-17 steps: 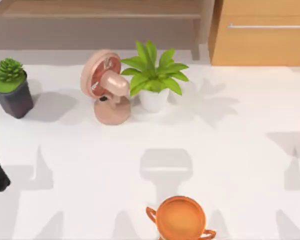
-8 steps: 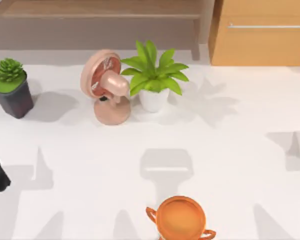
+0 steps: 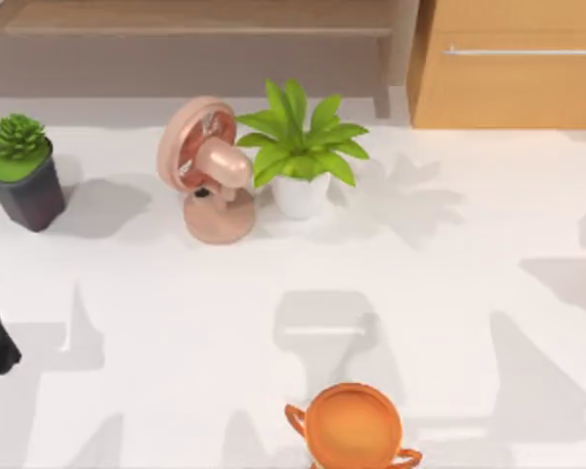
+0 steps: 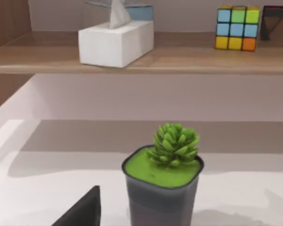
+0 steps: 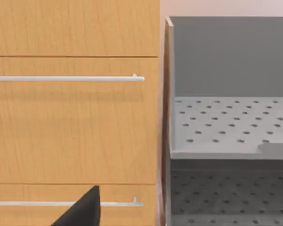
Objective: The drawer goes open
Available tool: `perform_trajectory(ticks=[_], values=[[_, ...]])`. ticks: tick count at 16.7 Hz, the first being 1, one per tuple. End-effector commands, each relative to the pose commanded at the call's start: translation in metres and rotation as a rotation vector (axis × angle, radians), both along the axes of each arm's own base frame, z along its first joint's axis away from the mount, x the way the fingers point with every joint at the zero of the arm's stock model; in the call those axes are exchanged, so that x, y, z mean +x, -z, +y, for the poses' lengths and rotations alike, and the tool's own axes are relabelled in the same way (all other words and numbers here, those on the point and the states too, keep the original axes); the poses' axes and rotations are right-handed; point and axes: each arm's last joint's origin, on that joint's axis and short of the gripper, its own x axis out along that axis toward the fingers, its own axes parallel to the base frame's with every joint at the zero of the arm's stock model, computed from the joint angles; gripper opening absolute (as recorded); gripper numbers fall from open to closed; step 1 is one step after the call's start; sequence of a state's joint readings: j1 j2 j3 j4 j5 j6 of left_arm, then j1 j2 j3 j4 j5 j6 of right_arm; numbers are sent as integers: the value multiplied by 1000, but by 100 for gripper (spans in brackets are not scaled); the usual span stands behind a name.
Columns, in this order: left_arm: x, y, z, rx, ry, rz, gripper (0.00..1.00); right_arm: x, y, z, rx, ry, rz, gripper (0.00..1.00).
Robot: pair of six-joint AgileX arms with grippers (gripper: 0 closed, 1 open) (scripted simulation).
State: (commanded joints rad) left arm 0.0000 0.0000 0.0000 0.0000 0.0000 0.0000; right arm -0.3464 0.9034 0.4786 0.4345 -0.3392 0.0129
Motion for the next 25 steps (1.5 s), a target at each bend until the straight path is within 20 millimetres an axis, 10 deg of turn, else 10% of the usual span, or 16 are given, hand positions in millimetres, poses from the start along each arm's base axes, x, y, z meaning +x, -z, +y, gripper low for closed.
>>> perform_trajectory(ticks=[14,25], values=[[0,0,0,0,0,0,100,43,-1,-25,-65,-2,3,100],[0,0,0,0,0,0,100,178,82,43,-994,6,-9,100]])
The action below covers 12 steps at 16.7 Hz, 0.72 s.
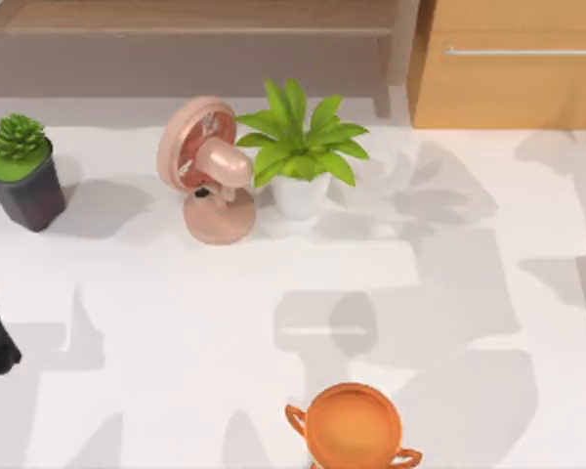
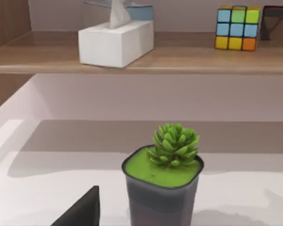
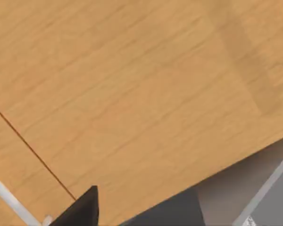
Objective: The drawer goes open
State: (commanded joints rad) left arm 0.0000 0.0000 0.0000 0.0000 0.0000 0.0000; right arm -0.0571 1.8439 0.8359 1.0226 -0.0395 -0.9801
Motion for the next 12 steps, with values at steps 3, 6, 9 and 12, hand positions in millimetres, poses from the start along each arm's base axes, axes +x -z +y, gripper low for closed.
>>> perform_trajectory(ticks=[3,6,9,12], values=[[0,0,0,0,0,0,100,21,37,37,-275,4,-2,100],[0,0,0,0,0,0,100,28,68,68,-465,11,5,100],[0,0,0,0,0,0,100,29,88,85,-562,15,13,100],[0,0,0,0,0,0,100,29,90,87,-574,16,15,100]])
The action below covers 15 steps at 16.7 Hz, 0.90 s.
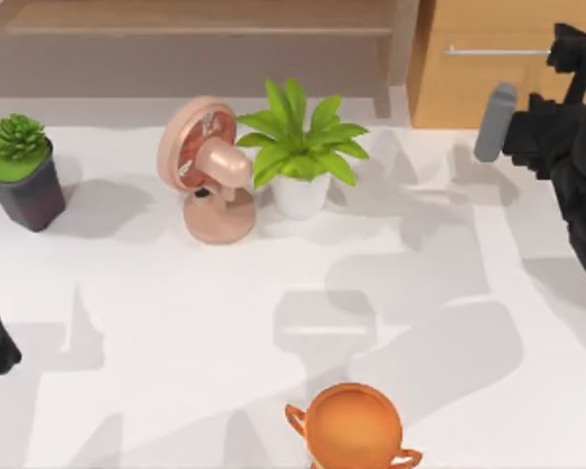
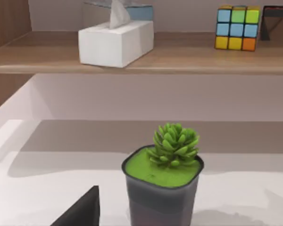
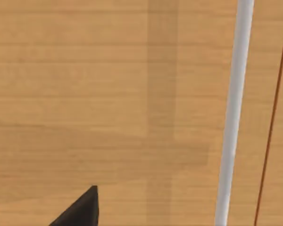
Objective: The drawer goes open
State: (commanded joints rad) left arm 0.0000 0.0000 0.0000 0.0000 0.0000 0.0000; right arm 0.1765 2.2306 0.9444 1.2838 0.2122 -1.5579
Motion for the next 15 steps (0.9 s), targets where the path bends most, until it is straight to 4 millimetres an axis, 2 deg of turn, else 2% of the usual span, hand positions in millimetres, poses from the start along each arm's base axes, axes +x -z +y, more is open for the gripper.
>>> perform_trajectory(ticks=[4,10,14,15], values=[[0,0,0,0,0,0,100,2,0,-1,0,1,1,100],[0,0,0,0,0,0,100,24,0,0,0,0,0,100],[0,0,0,0,0,0,100,25,0,0,0,0,0,100],[0,0,0,0,0,0,100,25,0,0,0,0,0,92]])
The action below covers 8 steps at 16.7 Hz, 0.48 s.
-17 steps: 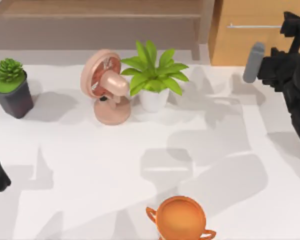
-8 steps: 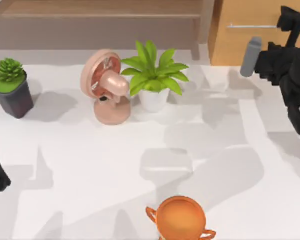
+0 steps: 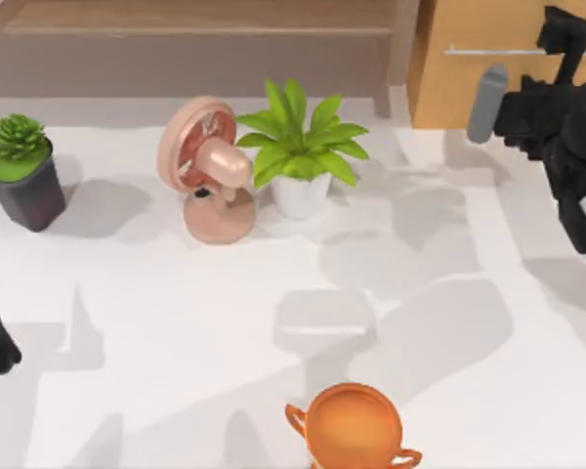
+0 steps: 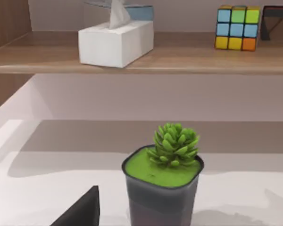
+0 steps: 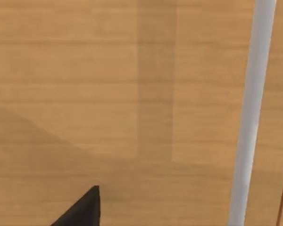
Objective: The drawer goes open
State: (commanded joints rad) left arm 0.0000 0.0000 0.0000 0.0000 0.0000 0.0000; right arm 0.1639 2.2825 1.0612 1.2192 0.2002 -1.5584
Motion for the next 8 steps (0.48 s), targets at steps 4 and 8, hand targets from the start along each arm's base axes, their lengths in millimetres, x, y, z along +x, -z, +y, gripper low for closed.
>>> perform_trajectory(ticks=[4,8], values=[[0,0,0,0,0,0,100,0,0,0,0,0,0,62],[0,0,0,0,0,0,100,0,0,0,0,0,0,32]])
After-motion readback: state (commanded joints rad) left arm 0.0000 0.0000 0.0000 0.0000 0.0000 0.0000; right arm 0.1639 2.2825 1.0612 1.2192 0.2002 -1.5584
